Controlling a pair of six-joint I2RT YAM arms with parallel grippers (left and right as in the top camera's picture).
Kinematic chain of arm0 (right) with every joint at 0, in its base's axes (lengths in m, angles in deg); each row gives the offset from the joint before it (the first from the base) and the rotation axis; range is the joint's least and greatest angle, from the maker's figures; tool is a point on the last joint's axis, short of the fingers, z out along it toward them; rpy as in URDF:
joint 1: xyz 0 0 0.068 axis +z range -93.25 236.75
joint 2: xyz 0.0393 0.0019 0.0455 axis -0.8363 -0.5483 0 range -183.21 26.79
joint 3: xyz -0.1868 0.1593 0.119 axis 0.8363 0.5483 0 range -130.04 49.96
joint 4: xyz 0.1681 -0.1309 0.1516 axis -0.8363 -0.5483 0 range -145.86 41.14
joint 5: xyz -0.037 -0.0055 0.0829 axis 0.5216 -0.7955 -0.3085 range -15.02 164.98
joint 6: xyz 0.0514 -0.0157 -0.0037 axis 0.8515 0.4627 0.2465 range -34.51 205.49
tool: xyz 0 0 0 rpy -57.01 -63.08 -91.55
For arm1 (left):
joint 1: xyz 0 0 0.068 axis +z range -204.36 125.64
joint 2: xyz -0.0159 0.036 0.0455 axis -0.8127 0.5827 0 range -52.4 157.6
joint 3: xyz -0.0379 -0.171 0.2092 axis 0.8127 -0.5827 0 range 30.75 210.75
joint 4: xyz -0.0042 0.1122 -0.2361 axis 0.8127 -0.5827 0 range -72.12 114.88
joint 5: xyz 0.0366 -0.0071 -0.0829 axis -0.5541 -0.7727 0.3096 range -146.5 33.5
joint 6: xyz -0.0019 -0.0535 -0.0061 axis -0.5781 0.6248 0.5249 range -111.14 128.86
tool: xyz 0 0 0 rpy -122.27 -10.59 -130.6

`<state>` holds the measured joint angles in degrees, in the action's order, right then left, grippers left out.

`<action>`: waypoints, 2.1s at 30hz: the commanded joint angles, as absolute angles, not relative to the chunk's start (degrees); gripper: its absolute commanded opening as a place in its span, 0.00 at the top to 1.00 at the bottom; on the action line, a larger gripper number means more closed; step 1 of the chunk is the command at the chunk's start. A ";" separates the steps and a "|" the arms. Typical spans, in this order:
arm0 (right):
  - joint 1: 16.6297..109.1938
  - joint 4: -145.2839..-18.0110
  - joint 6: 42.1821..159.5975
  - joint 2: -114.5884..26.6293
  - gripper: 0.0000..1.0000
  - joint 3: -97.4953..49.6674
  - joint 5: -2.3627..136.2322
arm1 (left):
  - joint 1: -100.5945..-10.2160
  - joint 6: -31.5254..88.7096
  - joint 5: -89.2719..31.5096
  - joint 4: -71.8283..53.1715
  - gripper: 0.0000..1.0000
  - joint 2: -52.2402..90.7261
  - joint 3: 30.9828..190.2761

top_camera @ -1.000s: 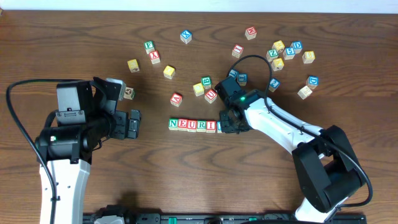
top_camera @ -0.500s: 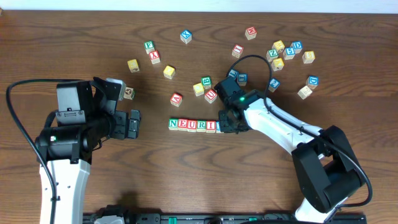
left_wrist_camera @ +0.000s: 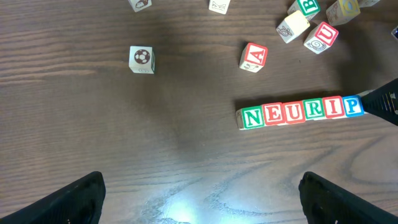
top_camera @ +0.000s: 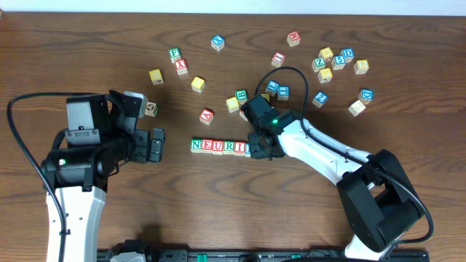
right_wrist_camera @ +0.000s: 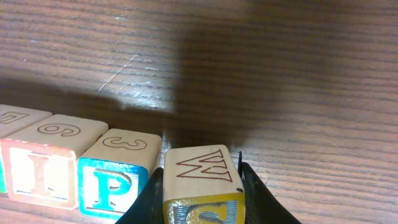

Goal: Spell out NEURIPS
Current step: 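Lower the yellow S block beside the blue P block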

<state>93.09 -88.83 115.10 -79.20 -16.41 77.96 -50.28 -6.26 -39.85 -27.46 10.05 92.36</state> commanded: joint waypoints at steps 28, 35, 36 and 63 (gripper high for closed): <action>93.59 -90.64 118.24 -77.78 0.93 -17.11 81.13 | -50.02 -6.98 -39.18 -27.59 0.02 9.70 93.52; 93.59 -90.64 118.27 -77.78 0.65 -17.11 81.11 | -50.04 -6.98 -39.15 -27.59 0.02 9.70 93.52; 93.59 -90.66 118.27 -77.78 0.65 -17.11 81.09 | -50.02 -6.98 -39.15 -27.59 0.02 9.70 93.52; 92.39 -87.93 118.22 -77.76 0.62 -17.13 83.21 | -50.04 -6.98 -39.15 -27.59 0.02 9.70 93.52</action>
<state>92.89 -88.50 117.76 -79.20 -16.41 82.03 -50.28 -6.26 -39.85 -27.46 10.05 92.36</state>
